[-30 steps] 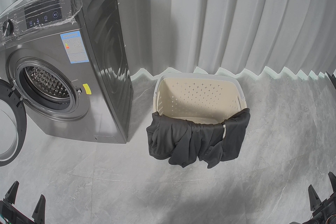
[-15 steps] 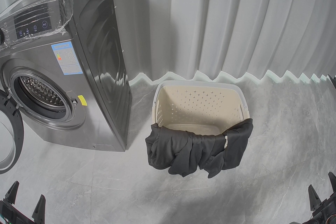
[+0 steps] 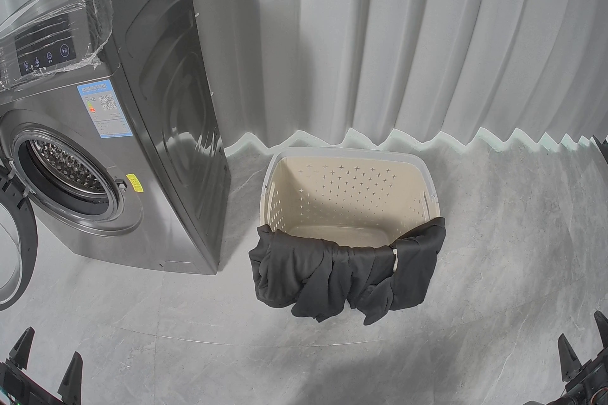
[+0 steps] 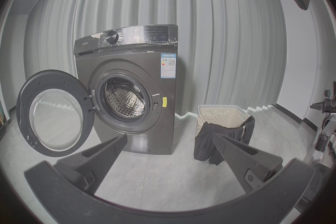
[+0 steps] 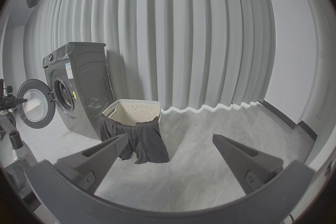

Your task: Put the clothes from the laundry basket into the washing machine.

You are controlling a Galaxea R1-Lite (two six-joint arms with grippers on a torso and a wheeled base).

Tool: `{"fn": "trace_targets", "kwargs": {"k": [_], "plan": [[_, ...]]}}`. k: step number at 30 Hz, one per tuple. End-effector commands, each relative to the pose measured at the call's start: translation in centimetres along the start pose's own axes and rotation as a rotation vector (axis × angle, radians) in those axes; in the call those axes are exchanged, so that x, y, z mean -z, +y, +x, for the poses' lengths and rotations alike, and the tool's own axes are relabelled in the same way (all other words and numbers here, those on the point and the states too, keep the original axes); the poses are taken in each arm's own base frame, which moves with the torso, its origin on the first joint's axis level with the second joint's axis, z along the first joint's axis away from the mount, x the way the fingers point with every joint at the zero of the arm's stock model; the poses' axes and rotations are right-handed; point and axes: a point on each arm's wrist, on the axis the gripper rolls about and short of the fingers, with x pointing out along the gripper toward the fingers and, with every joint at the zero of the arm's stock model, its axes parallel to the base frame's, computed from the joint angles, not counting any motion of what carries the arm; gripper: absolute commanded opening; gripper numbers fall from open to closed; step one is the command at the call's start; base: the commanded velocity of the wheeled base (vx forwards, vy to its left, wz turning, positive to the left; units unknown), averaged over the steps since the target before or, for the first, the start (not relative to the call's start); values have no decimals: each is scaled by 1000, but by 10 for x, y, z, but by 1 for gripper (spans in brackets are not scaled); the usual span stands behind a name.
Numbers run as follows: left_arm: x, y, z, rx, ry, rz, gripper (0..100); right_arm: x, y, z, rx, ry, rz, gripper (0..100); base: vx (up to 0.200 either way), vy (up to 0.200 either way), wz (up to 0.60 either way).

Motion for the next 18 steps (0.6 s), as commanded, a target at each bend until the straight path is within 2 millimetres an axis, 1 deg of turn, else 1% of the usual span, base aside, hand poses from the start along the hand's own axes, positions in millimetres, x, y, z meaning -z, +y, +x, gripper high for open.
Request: {"fn": "trace_targets", "kwargs": {"k": [1,18], "plan": [[5,0,0,0,0,1,100,1,0,-1,0,-12,-1,100,0,0,0],[5,0,0,0,0,-1,100,1,0,-1,-3,-12,0,100,0,0,0]]}}
